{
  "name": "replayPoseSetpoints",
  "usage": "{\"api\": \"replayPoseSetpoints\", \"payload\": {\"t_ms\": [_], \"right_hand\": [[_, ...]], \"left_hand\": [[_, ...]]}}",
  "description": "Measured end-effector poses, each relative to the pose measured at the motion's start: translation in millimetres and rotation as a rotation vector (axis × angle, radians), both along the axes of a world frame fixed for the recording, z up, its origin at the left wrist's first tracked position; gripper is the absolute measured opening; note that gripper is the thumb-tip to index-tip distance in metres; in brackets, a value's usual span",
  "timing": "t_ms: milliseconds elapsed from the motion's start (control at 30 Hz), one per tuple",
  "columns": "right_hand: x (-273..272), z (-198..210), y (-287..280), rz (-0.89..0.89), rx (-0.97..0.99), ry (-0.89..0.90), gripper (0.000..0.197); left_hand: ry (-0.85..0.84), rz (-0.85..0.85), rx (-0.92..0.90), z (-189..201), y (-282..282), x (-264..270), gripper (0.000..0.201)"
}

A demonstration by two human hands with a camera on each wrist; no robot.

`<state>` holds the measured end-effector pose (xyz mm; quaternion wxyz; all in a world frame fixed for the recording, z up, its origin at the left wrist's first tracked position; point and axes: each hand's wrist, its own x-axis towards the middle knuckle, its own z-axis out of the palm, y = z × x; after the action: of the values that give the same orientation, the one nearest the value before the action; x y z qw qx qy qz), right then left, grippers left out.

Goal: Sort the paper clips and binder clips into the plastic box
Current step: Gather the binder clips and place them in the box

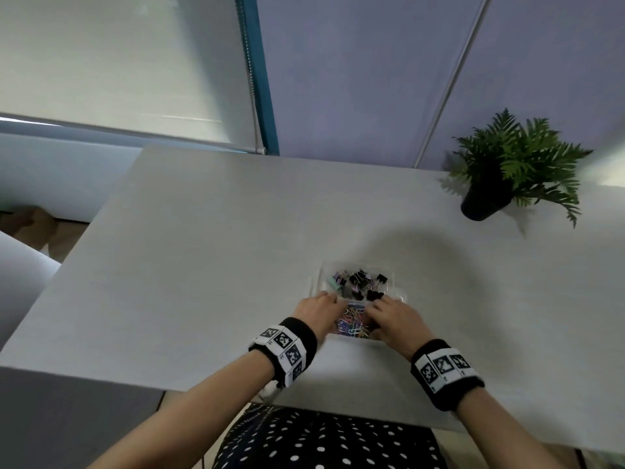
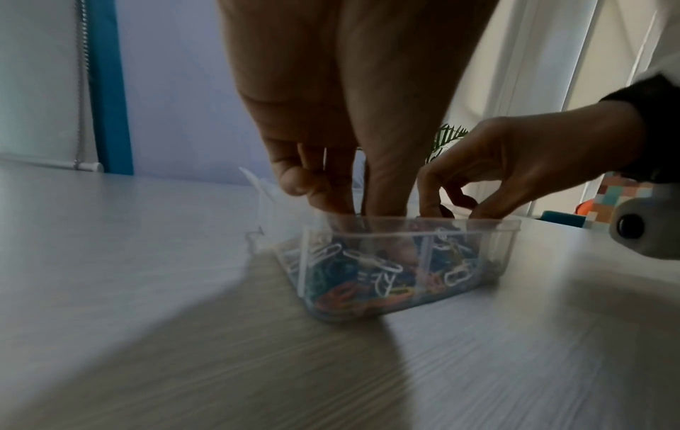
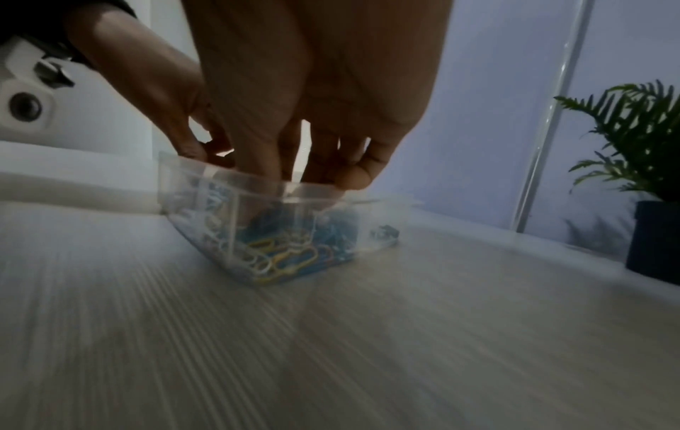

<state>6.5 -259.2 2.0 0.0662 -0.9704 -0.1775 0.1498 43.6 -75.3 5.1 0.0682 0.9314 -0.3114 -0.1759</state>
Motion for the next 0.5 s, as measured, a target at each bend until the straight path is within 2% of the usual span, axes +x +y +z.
{"api": "replayPoseSetpoints", "payload": {"t_ms": [67, 133, 267, 333, 400, 500], "right_hand": [[0, -2, -1, 0.010, -0.012, -0.005, 0.059], [-1, -3, -4, 0.037, 0.034, -0.025, 0.055], [0, 4, -19, -0.060, 0.330, 0.024, 0.020], [4, 7, -25, -0.109, 0.479, 0.047, 0.011], [6, 9, -27, -0.102, 0.501, 0.047, 0.007], [11, 8, -25, -0.054, 0.391, 0.054, 0.016]], "left_hand": [[0.009, 0.018, -0.011, -1, -1, 0, 0.023], [0.031, 0.046, -0.038, 1, -1, 2, 0.020], [0.120, 0.162, -0.113, 19, 4, 9, 0.025], [0.179, 0.211, -0.165, 30, 6, 17, 0.029], [0.201, 0.217, -0.171, 38, 1, 28, 0.027], [0.217, 0.216, -0.087, 43, -14, 44, 0.019]]}}
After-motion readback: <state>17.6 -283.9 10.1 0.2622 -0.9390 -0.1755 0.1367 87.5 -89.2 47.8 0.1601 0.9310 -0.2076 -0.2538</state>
